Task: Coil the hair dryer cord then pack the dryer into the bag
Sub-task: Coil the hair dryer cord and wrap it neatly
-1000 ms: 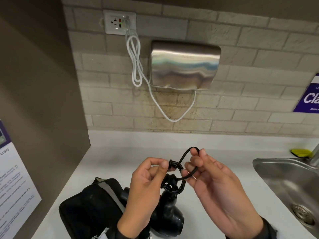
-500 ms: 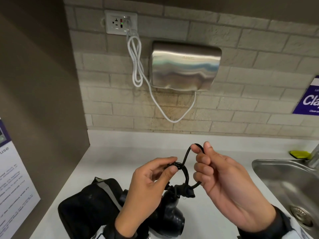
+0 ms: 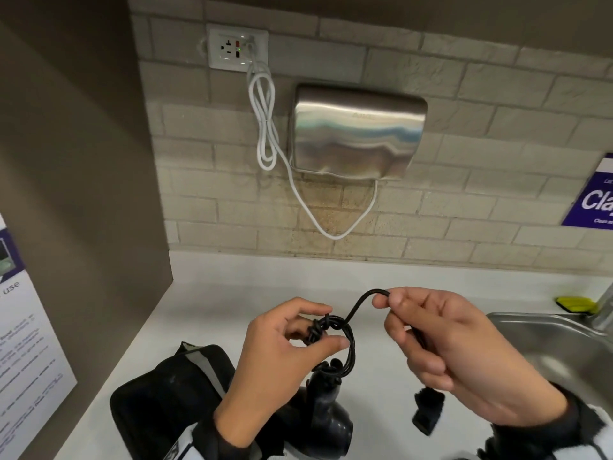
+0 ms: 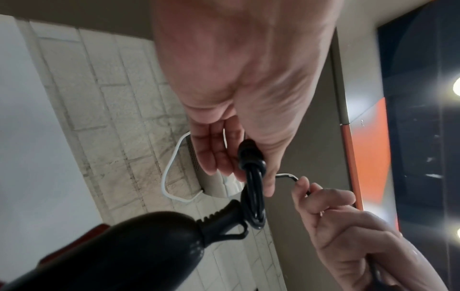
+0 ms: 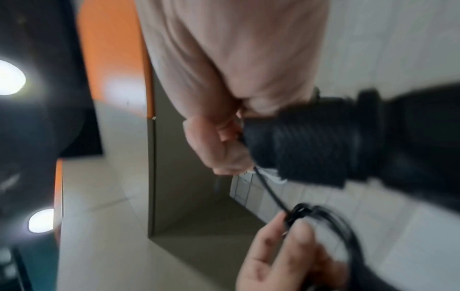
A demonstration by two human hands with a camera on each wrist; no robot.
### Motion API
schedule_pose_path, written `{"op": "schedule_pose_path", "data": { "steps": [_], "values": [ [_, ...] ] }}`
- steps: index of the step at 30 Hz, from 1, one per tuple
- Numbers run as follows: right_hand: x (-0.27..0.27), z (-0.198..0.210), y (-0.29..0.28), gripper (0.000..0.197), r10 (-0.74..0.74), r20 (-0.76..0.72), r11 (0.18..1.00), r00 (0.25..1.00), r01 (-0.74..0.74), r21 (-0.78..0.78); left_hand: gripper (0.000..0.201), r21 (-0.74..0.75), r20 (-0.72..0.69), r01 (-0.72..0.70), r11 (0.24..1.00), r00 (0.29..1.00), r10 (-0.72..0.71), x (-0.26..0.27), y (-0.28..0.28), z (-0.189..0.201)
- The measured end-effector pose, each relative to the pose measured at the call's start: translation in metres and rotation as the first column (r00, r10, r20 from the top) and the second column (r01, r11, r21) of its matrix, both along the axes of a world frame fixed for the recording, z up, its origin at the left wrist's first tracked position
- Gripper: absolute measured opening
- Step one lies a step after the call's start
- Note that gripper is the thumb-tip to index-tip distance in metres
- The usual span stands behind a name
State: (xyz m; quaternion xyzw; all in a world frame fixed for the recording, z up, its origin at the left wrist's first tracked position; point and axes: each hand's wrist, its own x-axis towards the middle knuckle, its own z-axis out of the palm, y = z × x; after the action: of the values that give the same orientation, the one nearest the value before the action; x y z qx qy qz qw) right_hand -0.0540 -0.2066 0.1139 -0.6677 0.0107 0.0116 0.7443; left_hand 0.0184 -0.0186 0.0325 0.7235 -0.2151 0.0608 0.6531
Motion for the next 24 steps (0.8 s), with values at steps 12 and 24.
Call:
{"op": "schedule_pose_path", "data": {
  "steps": [12, 24],
  "values": [
    [0.030, -0.021, 0.001, 0.023, -0.103, 0.491, 0.848, 0.865, 0.335, -0.411, 0.019, 0.197, 0.208, -0.027, 0.980, 0.978, -0.015, -0.003, 0.000, -0.001],
    [0.040, -0.101, 0.013, 0.019, -0.144, 0.436, 0.943, 0.888, 0.257, -0.212, 0.018, -0.024, 0.155, 0.000, 1.000, 0.988, 0.004, -0.004, 0.006, -0.013]
  ]
}}
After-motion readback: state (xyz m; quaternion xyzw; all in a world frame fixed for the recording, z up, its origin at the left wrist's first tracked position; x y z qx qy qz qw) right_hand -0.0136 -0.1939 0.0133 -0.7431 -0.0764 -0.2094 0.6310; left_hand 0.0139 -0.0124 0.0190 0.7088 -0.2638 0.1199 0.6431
